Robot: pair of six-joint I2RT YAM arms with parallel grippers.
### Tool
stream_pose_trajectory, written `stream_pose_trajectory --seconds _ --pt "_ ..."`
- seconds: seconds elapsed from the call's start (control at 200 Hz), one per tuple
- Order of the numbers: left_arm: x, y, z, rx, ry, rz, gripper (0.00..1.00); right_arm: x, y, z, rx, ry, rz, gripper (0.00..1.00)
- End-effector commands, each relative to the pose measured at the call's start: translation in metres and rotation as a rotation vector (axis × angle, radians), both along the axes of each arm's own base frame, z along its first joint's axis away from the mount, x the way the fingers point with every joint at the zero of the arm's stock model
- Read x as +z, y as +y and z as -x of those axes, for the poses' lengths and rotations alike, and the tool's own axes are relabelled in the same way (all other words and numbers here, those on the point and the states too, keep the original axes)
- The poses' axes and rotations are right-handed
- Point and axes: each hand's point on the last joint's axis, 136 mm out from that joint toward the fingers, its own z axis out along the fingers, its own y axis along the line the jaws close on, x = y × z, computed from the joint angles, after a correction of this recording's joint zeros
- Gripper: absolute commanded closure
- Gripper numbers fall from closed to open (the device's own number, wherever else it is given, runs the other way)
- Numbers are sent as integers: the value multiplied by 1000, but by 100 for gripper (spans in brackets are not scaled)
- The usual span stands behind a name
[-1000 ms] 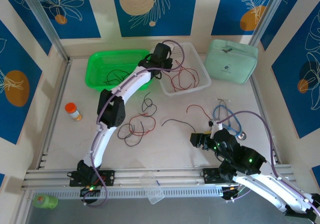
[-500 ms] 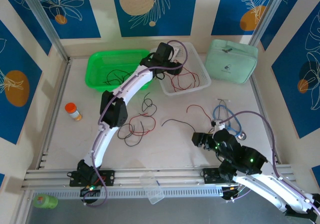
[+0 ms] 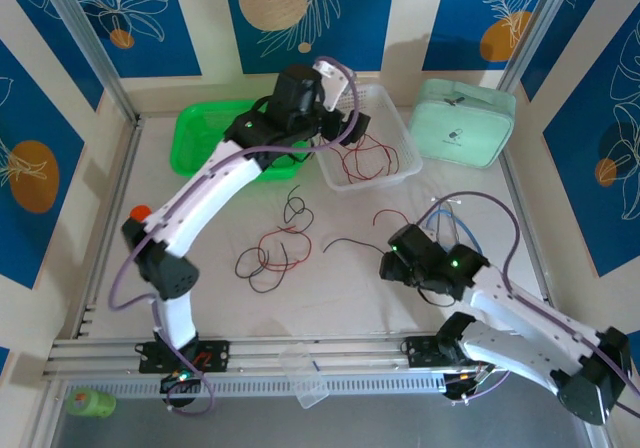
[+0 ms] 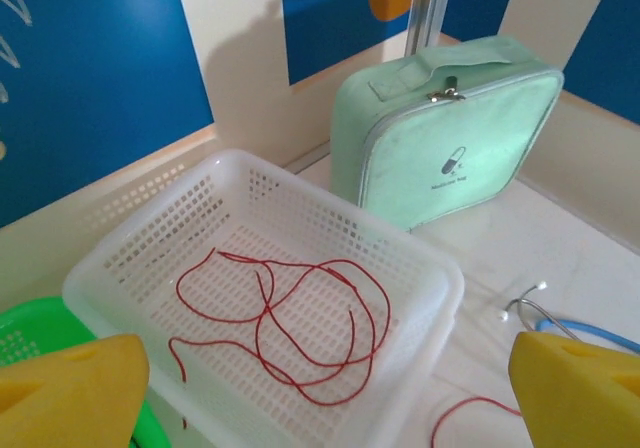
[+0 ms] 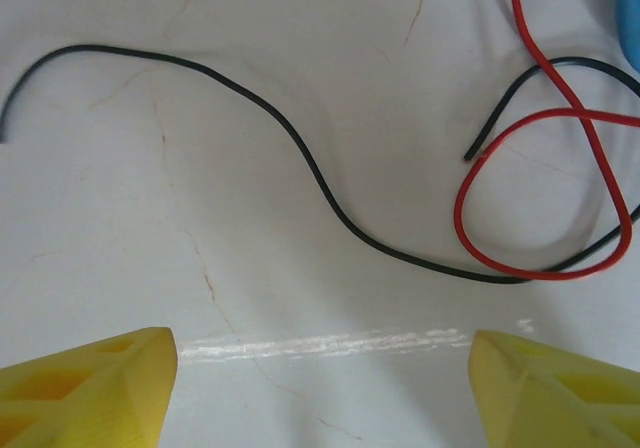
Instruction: Untangle the cables
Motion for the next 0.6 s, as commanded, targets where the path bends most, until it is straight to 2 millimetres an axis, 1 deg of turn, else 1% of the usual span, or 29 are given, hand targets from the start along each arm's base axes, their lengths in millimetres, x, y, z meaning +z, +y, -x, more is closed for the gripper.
stream_pose_trajectory --seconds 0.0,0.03,0.08,0.195,0.33,0.445,0.595 --pt "-31 28 8 83 80 -40 8 -7 8 -3 64 83 6 27" --pt "-30 35 15 90 87 -35 8 -11 10 -6 71 96 4 29" --pt "-36 44 24 99 105 -38 8 -19 11 -11 67 115 -2 30" --pt "-36 67 47 123 118 -28 7 -34 14 -23 57 135 -20 35" --pt "-38 85 70 122 134 -9 7 -44 20 -39 61 135 -48 40" --pt "-44 99 84 133 148 -12 7 -52 27 -47 67 158 -48 42" --pt "-51 112 96 149 159 -19 7 -73 28 -50 53 219 -5 46"
